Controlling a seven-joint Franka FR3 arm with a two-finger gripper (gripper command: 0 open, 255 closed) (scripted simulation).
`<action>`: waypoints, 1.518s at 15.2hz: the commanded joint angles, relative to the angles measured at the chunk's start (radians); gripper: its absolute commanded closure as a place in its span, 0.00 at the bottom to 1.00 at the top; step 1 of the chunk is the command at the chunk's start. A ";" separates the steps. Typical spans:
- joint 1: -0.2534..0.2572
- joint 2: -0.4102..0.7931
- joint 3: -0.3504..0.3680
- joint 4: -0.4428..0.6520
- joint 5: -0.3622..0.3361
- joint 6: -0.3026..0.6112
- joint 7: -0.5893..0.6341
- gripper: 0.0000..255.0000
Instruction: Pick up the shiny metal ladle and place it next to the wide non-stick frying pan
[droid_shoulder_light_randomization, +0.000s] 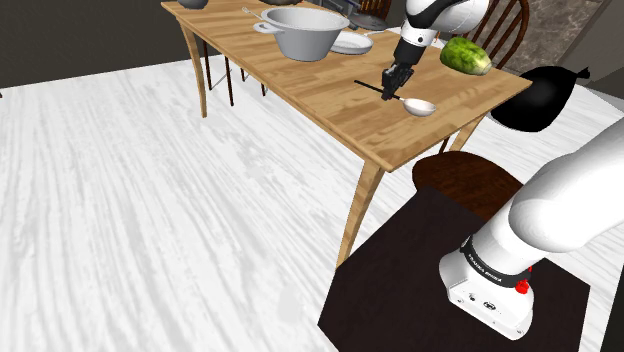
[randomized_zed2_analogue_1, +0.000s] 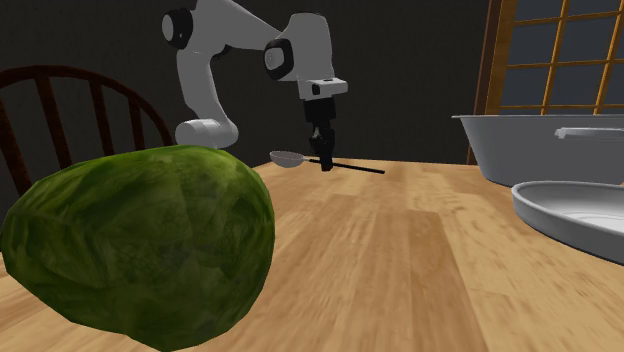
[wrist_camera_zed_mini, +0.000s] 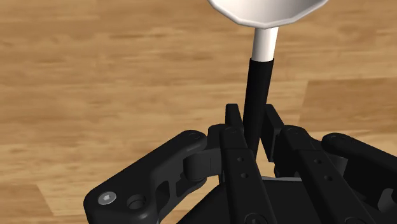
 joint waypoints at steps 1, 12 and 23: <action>0.000 -0.005 0.001 0.007 -0.002 -0.014 0.003 1.00; -0.002 -0.048 0.010 0.115 -0.022 -0.162 0.030 1.00; -0.006 -0.033 0.000 0.258 -0.022 -0.292 0.023 1.00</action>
